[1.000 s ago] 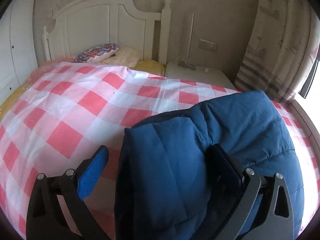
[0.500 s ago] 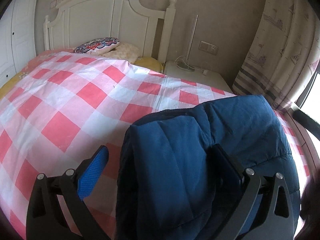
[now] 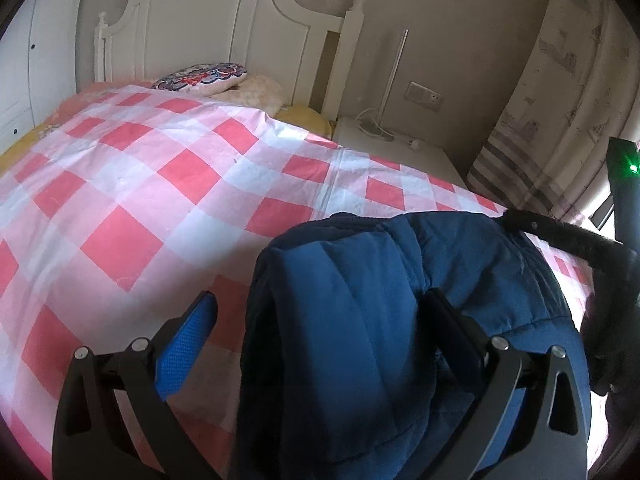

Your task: Fold large clothes

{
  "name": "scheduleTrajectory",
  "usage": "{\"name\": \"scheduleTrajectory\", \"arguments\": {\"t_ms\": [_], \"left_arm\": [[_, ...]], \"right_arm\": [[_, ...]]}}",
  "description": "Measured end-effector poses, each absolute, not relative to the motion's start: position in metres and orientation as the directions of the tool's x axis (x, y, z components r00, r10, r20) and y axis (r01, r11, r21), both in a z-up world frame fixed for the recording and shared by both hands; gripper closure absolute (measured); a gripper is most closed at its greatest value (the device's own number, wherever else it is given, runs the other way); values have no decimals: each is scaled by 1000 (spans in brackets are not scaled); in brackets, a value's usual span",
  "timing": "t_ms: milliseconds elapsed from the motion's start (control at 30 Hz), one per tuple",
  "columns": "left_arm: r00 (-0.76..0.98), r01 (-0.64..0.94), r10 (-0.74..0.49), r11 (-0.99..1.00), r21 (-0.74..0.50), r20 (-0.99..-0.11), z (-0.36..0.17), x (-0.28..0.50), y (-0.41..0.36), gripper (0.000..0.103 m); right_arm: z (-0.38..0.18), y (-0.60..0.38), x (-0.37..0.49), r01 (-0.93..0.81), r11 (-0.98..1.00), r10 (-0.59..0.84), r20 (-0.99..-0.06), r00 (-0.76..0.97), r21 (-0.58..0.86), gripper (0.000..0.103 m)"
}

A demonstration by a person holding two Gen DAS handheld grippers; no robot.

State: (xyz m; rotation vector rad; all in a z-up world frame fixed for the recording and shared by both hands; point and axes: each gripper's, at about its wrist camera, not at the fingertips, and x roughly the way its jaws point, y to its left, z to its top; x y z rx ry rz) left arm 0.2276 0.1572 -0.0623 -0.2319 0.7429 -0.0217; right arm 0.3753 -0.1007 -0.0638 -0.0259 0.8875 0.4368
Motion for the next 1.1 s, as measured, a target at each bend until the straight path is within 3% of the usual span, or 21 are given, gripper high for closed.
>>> {"name": "scheduleTrajectory", "arguments": {"t_ms": [67,200,400,567,667,800,833,867,900,1100], "left_arm": [[736,-63,-104,973,-220,-669,-62,228,158,2],[731,-63,-108,972,-225,-674,-63,229,159,2],[735,-64,-107,972,-227,-670,-63,228,161,2],[732,-64,-110,971,-229,-672,-63,228,162,2],[718,-81,-100,971,-226,-689,-66,231,164,2],[698,-70,-133,965,-252,-704,-70,233,167,2],[697,-69,-135,965,-253,-704,-70,232,168,2],[695,-66,-141,964,-258,-705,-71,231,169,2],[688,-62,-153,961,-268,-710,-72,229,171,2],[660,-23,-287,916,-401,-694,-78,204,195,2]], "right_arm": [[-82,-85,379,-419,903,322,-793,517,94,51],[-60,-70,379,-423,906,215,-827,520,-30,51],[-7,-44,351,-501,865,349,-711,611,-5,51],[-70,20,365,-636,760,220,-870,442,-131,48],[-76,10,382,-594,804,254,-887,384,-27,44],[-51,-11,353,-537,841,270,-808,524,-67,42],[-44,-20,345,-515,855,284,-782,555,-54,33],[-34,-36,332,-487,873,318,-744,587,-11,19],[-25,-55,317,-465,884,362,-707,608,52,12],[-30,-155,241,-346,856,516,-616,595,383,7]]}}
